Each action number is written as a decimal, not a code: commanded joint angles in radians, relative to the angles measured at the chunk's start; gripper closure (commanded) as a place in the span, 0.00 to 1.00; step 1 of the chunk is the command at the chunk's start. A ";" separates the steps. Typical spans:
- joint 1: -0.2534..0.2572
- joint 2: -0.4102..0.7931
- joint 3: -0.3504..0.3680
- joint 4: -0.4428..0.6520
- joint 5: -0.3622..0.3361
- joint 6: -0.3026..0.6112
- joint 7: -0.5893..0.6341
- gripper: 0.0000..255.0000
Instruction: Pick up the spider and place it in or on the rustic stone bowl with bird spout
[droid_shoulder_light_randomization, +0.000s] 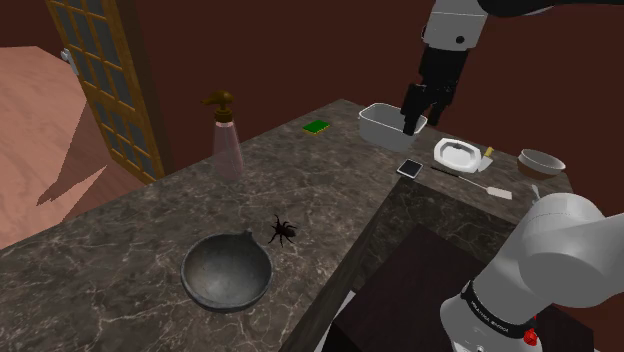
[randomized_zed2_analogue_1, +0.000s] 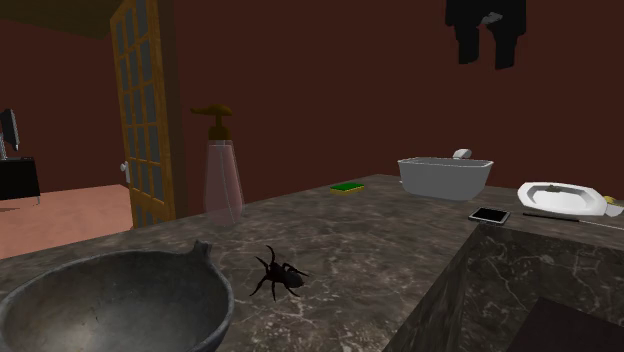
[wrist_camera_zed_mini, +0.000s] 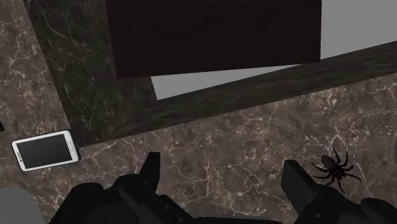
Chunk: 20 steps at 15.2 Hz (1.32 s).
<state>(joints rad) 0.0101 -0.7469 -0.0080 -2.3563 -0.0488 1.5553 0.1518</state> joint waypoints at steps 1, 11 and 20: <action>0.000 0.000 0.000 0.000 0.000 0.000 0.000 0.00; 0.072 0.091 0.091 -0.206 0.112 0.362 0.096 0.00; 0.137 0.316 0.189 -0.269 0.195 0.720 0.170 0.00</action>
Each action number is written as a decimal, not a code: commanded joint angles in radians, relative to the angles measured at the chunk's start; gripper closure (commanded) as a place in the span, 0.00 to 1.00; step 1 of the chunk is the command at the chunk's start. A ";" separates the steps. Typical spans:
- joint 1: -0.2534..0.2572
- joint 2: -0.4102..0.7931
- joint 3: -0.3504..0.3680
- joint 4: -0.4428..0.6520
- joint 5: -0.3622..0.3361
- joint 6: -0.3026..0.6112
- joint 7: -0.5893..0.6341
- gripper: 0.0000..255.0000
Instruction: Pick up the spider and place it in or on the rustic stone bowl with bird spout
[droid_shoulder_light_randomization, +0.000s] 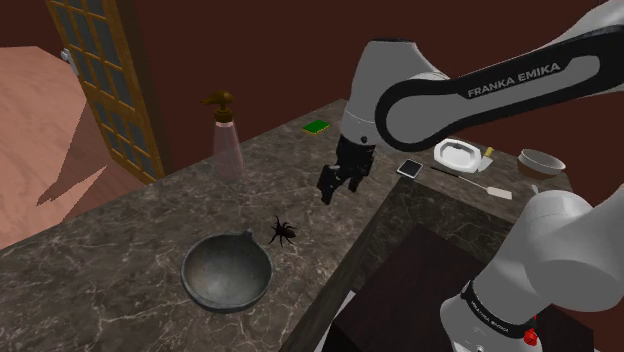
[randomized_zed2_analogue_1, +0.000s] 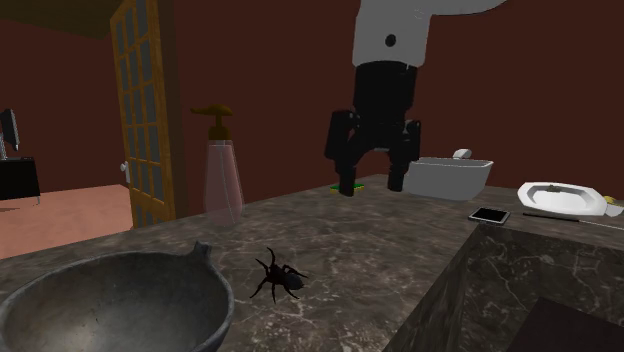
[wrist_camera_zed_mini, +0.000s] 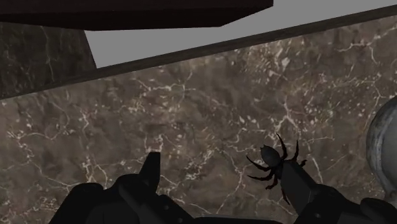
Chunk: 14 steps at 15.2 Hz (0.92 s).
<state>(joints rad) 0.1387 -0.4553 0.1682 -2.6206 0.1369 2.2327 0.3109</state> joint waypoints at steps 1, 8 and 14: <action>0.015 0.057 0.024 -0.004 0.016 0.082 0.019 0.00; 0.045 0.313 0.101 0.047 0.017 0.345 0.094 0.00; 0.048 0.439 0.120 0.069 -0.022 0.460 0.137 0.00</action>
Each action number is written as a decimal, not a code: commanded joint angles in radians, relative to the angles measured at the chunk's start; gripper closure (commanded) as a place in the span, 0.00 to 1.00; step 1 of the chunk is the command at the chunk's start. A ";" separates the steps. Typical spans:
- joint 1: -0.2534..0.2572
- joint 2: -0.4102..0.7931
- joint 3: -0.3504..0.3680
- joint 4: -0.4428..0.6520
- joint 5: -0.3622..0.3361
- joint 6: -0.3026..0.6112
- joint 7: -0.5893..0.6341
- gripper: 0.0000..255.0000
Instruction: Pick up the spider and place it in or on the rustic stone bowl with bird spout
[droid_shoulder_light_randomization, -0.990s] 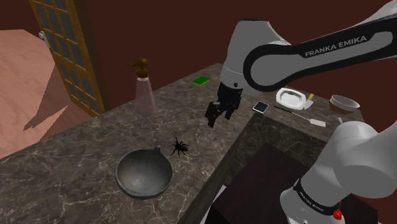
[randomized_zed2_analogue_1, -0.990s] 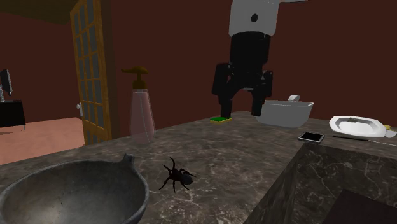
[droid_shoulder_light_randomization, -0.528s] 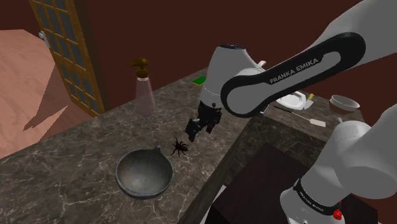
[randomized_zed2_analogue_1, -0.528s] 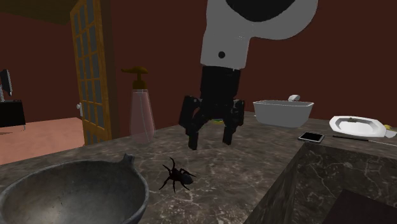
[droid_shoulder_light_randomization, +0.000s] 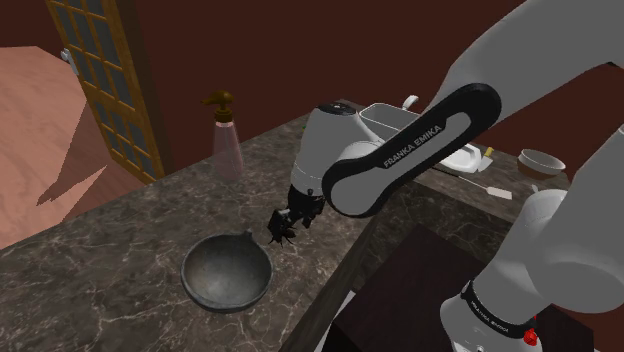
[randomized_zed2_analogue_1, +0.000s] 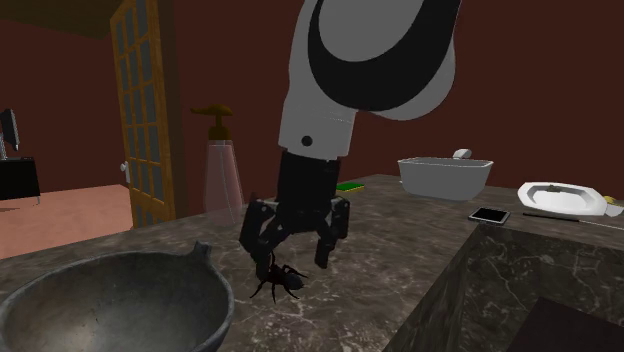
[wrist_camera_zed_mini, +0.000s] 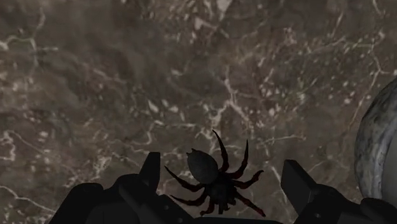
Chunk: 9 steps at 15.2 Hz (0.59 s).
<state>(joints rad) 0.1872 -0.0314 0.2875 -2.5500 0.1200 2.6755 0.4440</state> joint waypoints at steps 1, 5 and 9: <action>-0.001 0.030 0.001 -0.001 -0.012 0.032 0.009 0.00; 0.000 0.071 0.000 0.001 -0.031 0.069 0.022 0.00; 0.000 0.071 0.000 0.002 -0.031 0.069 0.022 0.00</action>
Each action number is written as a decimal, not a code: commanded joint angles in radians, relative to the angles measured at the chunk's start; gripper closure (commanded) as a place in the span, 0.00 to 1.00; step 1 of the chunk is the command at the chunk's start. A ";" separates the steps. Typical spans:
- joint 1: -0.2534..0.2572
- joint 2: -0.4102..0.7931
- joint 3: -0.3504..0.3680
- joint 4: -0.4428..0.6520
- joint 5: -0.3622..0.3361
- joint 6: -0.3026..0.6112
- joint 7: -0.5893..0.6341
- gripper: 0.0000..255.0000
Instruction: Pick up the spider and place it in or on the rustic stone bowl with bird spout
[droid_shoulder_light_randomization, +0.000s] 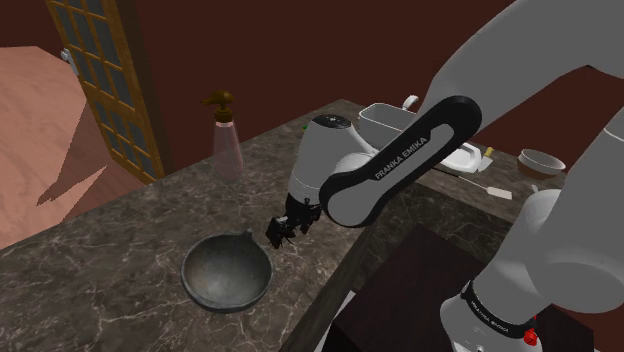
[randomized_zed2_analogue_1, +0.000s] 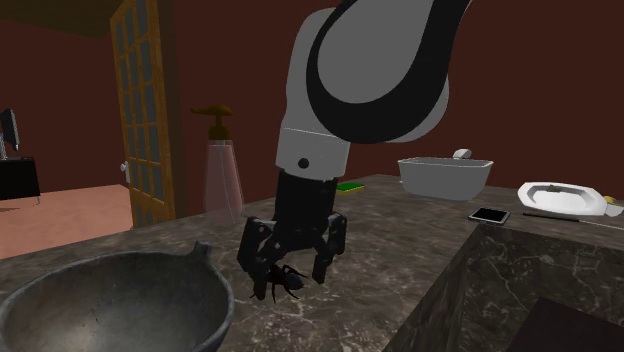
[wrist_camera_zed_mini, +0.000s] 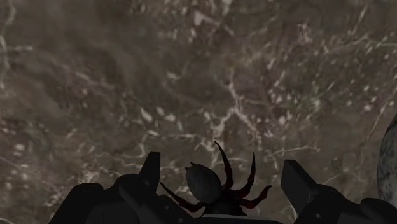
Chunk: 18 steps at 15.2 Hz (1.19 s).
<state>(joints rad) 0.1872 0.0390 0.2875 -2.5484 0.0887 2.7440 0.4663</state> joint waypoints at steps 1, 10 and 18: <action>0.000 0.000 0.000 0.000 0.000 0.000 0.000 0.00; -0.001 0.001 -0.001 -0.001 0.001 0.002 -0.003 1.00; 0.001 -0.079 0.001 0.013 0.031 -0.091 -0.019 1.00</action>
<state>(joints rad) 0.1874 -0.0243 0.2883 -2.5373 0.1141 2.6718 0.4503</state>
